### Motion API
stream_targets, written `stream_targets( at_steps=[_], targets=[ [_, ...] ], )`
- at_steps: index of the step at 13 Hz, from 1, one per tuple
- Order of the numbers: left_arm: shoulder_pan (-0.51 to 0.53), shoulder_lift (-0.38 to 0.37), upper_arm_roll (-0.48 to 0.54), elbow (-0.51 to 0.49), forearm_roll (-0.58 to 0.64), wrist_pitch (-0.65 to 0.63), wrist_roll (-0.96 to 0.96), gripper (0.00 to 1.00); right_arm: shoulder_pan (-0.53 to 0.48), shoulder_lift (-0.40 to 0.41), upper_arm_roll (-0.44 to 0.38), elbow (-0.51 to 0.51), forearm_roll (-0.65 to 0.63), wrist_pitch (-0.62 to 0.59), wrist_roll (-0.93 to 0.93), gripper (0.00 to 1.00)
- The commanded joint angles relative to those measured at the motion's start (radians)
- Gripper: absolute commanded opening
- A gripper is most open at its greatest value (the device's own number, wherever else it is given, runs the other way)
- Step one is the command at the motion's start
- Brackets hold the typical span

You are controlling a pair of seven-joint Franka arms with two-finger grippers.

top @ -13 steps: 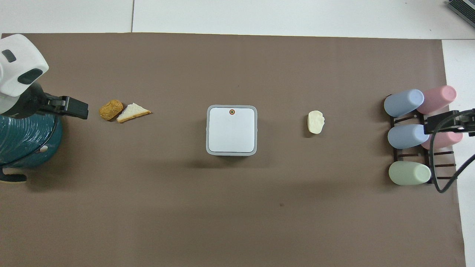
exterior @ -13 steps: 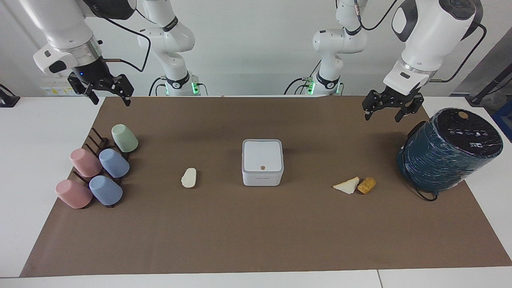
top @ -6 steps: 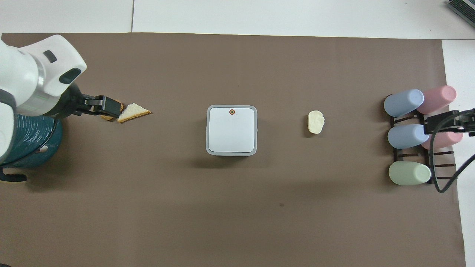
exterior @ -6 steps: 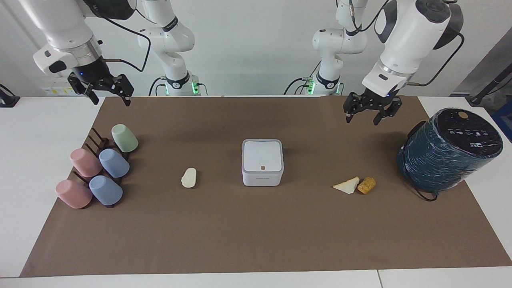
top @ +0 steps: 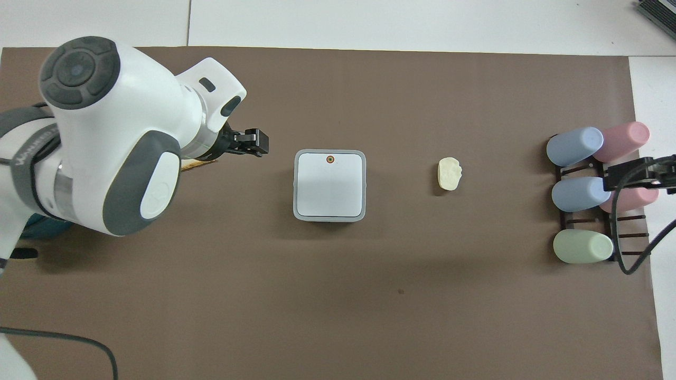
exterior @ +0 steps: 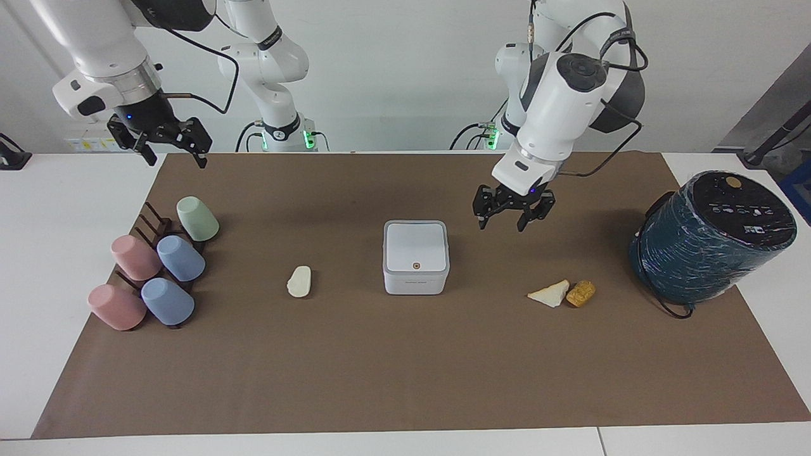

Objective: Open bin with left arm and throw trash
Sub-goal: 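Reach the left gripper past the bread slice toward the white bin lid, then grasp the bin lid with the left gripper and lift it open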

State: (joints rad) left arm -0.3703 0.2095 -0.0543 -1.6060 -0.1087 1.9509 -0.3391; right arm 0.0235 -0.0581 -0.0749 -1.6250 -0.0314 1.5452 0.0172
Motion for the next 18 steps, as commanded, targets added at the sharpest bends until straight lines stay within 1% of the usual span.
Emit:
stream_targets(
  at_steps=[1,2,4,5,6,8,9,12,18],
  targets=[
    [-0.028,0.017,0.016,-0.009,-0.066,0.090,-0.055,0.73,-0.002,-0.014,0.003,-0.016,-0.007,0.003,0.015,1.00],
    [-0.050,0.030,0.016,-0.009,-0.083,0.129,-0.087,0.68,-0.002,-0.015,0.003,-0.019,-0.007,0.001,0.015,1.00],
    [-0.091,0.077,0.016,0.001,-0.089,0.192,-0.174,0.49,-0.005,-0.017,0.003,-0.021,-0.007,0.001,0.013,1.00],
    [-0.119,0.112,0.018,0.006,-0.089,0.232,-0.219,0.36,-0.007,-0.017,0.003,-0.021,-0.007,0.001,0.013,1.00],
    [-0.127,0.122,0.016,0.003,-0.089,0.261,-0.239,0.25,-0.008,-0.017,0.003,-0.021,-0.007,0.001,0.013,1.00],
    [-0.137,0.134,0.016,0.009,-0.094,0.267,-0.256,0.05,-0.010,-0.022,0.003,-0.026,-0.007,0.001,0.013,1.00],
    [-0.142,0.134,0.016,0.009,-0.095,0.278,-0.265,0.00,-0.010,-0.022,0.003,-0.027,-0.007,0.001,0.013,1.00],
    [-0.157,0.137,0.016,0.006,-0.092,0.287,-0.265,0.00,-0.010,-0.022,0.003,-0.027,-0.007,0.001,0.013,1.00],
    [-0.191,0.180,0.016,0.005,-0.086,0.332,-0.265,0.00,-0.010,-0.022,0.003,-0.027,-0.007,0.001,0.013,1.00]
  ],
)
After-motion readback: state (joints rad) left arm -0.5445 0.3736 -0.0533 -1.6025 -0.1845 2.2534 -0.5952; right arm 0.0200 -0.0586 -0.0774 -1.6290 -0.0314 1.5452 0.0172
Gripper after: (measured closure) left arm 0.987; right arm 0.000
